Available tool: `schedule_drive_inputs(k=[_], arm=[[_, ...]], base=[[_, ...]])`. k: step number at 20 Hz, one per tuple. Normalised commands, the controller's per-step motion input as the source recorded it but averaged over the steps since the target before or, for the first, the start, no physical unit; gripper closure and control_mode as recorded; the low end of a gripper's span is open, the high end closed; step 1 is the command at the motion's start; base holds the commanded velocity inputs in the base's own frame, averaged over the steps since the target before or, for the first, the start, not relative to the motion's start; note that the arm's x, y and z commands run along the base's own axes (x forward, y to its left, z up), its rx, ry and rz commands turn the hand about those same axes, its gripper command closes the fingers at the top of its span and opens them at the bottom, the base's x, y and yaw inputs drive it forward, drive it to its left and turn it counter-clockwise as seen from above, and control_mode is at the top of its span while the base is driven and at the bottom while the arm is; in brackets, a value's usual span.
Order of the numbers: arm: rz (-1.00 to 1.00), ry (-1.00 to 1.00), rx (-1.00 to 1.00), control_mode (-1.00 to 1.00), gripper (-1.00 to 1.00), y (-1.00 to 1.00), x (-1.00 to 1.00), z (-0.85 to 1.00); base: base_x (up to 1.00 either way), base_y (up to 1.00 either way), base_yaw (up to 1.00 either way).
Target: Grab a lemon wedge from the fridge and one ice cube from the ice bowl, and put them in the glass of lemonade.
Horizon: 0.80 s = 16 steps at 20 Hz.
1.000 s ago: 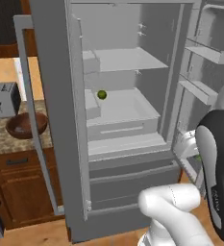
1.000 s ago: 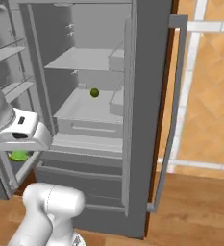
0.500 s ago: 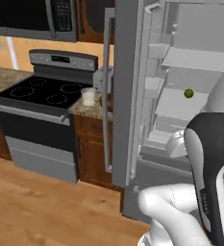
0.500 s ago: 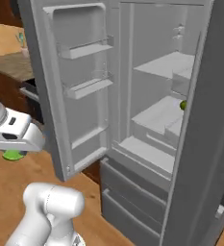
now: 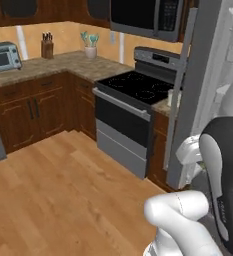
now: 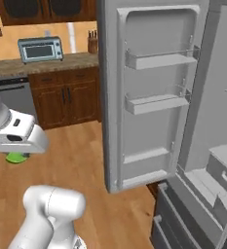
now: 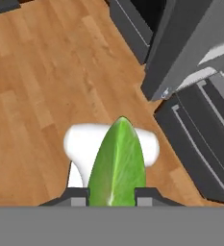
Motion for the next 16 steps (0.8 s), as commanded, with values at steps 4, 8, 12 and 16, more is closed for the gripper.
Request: schedule_drive_inputs(k=[4,8,12,16], arm=[[0.0,0.0,0.0,1.0,1.0,0.0,0.0,0.0],[0.0,0.0,0.0,1.0,1.0,0.0,0.0,0.0],[0.0,0.0,0.0,1.0,1.0,0.0,0.0,0.0],[0.0,0.0,0.0,1.0,1.0,0.0,0.0,0.0]], base=[[0.99,0.7,0.07],[1.0,0.96,-0.22],[0.61,0.58,-0.66],[0.43,0.54,-0.76]])
